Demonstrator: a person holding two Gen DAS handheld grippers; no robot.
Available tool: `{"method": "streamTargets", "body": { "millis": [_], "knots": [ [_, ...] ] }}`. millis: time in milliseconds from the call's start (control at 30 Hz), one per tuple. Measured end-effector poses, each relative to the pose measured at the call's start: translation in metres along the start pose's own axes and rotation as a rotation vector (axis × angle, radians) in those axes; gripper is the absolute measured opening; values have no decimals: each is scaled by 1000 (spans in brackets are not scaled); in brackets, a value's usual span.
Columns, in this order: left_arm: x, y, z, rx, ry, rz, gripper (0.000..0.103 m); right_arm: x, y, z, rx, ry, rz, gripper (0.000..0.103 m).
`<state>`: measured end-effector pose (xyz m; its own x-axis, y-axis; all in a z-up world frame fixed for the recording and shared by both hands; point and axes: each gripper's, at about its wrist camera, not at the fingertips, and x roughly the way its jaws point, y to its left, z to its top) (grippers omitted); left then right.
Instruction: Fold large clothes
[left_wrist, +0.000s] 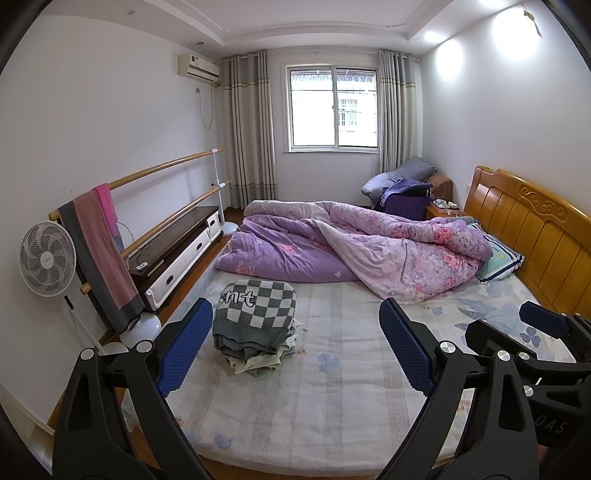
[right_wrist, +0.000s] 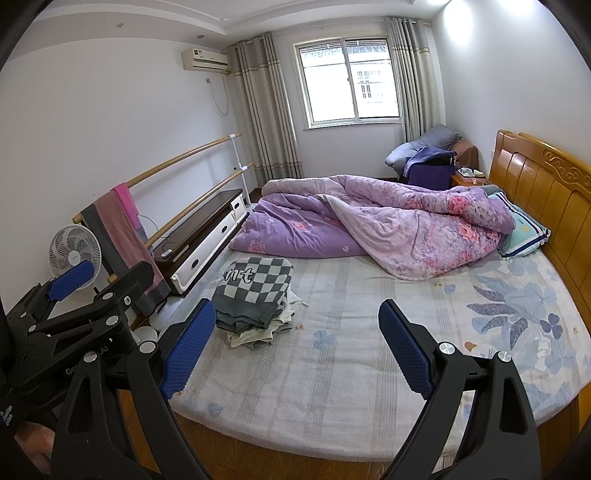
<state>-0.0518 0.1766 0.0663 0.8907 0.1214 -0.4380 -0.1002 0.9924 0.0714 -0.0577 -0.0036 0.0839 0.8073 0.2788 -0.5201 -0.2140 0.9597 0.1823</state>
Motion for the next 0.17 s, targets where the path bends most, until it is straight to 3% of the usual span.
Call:
{"method": "streamTargets", "body": {
  "millis": [167],
  "knots": [
    [4,-1,-5,17,25,-11,92,2,-1,-2,15,10,-12,87]
  ]
}}
